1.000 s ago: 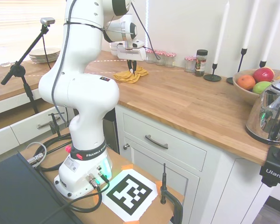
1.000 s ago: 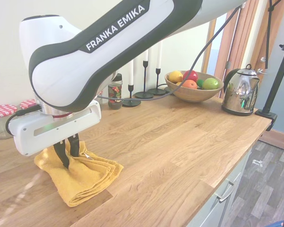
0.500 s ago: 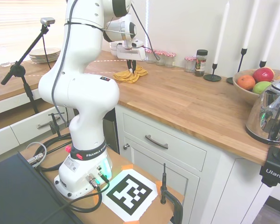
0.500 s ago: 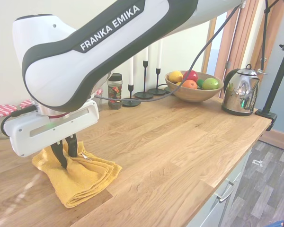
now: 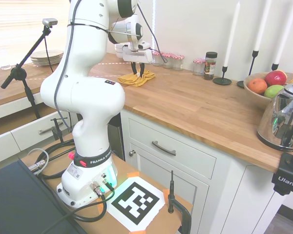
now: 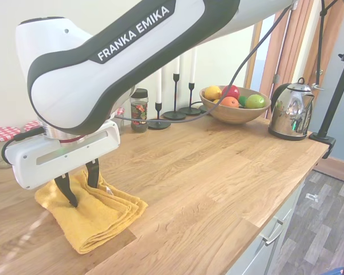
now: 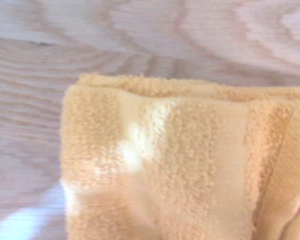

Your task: Wipe the counter

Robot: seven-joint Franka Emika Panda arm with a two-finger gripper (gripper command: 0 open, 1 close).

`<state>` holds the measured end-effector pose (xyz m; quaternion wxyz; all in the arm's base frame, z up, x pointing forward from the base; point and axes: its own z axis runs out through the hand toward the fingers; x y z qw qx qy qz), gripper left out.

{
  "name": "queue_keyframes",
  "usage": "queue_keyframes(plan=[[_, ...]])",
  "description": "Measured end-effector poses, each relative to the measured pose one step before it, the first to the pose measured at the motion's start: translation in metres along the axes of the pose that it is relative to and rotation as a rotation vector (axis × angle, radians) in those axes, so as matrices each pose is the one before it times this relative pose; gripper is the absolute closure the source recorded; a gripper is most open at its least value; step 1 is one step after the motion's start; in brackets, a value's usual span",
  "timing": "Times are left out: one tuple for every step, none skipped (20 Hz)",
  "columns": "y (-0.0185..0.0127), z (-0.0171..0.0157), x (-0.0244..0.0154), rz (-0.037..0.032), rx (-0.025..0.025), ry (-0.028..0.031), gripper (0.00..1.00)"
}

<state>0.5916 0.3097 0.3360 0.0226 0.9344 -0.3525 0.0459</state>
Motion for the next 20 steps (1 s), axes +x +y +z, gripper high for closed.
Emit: queue_keyframes(plan=[[-0.00024,-0.00027,-0.00063,-0.00102,0.00048,-0.00015,0.0],[-0.00031,-0.00032,-0.00079,-0.00126,0.00064,-0.00029,0.0],[-0.00027,-0.00044,-0.00082,-0.00119,0.00075,-0.00017,0.0],[-0.00016,-0.00049,-0.00076,-0.00079,0.00083,0.00005,0.0],[-0.00015,-0.00062,-0.0008,-0.00087,0.00078,0.00019,0.0],[-0.00011,-0.00099,-0.00105,-0.00097,0.00128,0.00044,0.0],[-0.00008,-0.00146,-0.00116,-0.00085,0.00179,0.00053,0.0],[-0.00009,-0.00199,-0.0014,-0.00083,0.00266,0.00076,0.0],[0.00016,-0.00259,-0.00176,-0.00056,0.003,0.00126,0.0],[0.00046,-0.00331,-0.00173,-0.0006,0.0033,0.00165,0.0],[0.0003,-0.00411,-0.00129,-0.00081,0.00475,0.00247,0.0],[0.00079,-0.00451,-0.00103,-0.00064,0.0046,0.00301,0.0],[0.00217,-0.0043,-0.00086,0.00035,0.00271,0.00274,0.0],[0.00272,-0.00353,-0.00082,0.00106,0.00127,0.00254,0.0],[0.00298,-0.00376,-0.00073,0.00146,0.00128,0.00231,0.0],[0.00372,-0.00338,-0.00057,0.00145,0.00011,0.00189,0.0],[0.00376,-0.00264,-0.00007,0.00147,-0.0006,0.00152,0.0],[0.00395,-0.00203,0.00014,0.00171,-0.00152,0.00114,0.0],[0.00368,-0.00162,0.0007,0.0025,-0.00115,0.00108,0.0],[0.00381,-0.00093,0.00113,0.00321,-0.00199,0.00068,0.0]])
